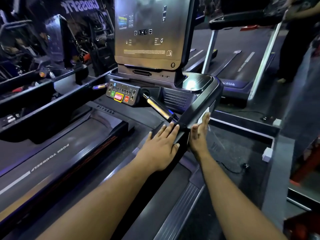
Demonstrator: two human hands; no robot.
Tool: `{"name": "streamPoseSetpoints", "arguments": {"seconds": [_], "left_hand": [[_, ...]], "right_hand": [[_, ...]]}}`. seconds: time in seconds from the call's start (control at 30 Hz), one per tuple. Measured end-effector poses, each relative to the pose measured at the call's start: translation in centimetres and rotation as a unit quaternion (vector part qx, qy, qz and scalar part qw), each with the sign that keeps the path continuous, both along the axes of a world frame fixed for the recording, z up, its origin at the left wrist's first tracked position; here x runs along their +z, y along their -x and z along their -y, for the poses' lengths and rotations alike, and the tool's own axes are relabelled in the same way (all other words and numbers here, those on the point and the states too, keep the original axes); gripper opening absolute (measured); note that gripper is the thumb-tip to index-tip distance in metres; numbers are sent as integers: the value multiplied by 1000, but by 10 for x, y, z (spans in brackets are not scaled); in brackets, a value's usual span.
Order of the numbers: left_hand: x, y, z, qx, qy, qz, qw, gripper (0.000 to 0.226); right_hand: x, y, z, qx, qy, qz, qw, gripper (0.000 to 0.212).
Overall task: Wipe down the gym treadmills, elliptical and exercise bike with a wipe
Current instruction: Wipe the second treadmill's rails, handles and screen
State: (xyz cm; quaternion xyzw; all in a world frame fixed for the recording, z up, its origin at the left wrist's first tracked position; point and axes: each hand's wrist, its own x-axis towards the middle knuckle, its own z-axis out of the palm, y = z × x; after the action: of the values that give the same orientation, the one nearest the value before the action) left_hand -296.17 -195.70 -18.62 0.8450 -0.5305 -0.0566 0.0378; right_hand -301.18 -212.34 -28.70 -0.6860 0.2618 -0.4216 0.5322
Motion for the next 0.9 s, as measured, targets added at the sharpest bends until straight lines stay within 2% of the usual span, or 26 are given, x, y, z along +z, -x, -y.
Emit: {"name": "streamPoseSetpoints", "arguments": {"seconds": [0.13, 0.2, 0.37, 0.47, 0.6, 0.67, 0.73, 0.83, 0.9], "left_hand": [[-1, -4, 17, -1, -7, 6, 1000, 65], [-1, -6, 26, -2, -6, 7, 1000, 65], [-6, -10, 38, -5, 13, 8, 1000, 66], [-8, -11, 40, -6, 10, 9, 1000, 66], [-4, -9, 40, -4, 7, 9, 1000, 66], [-3, -8, 40, -5, 6, 7, 1000, 66], [-2, -8, 40, -5, 5, 5, 1000, 66], [-1, -8, 40, -6, -1, 6, 1000, 67], [-2, -8, 40, -6, 0, 4, 1000, 68]], "right_hand": [[23, -6, 38, -9, -85, -19, 996, 146], [27, -9, 39, -13, -93, -26, 995, 147], [1, -4, -1, 6, 65, -35, 997, 112], [7, -6, 31, 1, 124, -81, 989, 97], [38, -7, 103, 13, 162, -232, 959, 110], [48, -7, 112, 17, 186, -308, 933, 102], [54, -7, 98, 33, 228, -322, 918, 98], [50, 1, 64, 85, 297, -289, 906, 109], [50, 7, 66, 113, 301, -284, 903, 120]]}}
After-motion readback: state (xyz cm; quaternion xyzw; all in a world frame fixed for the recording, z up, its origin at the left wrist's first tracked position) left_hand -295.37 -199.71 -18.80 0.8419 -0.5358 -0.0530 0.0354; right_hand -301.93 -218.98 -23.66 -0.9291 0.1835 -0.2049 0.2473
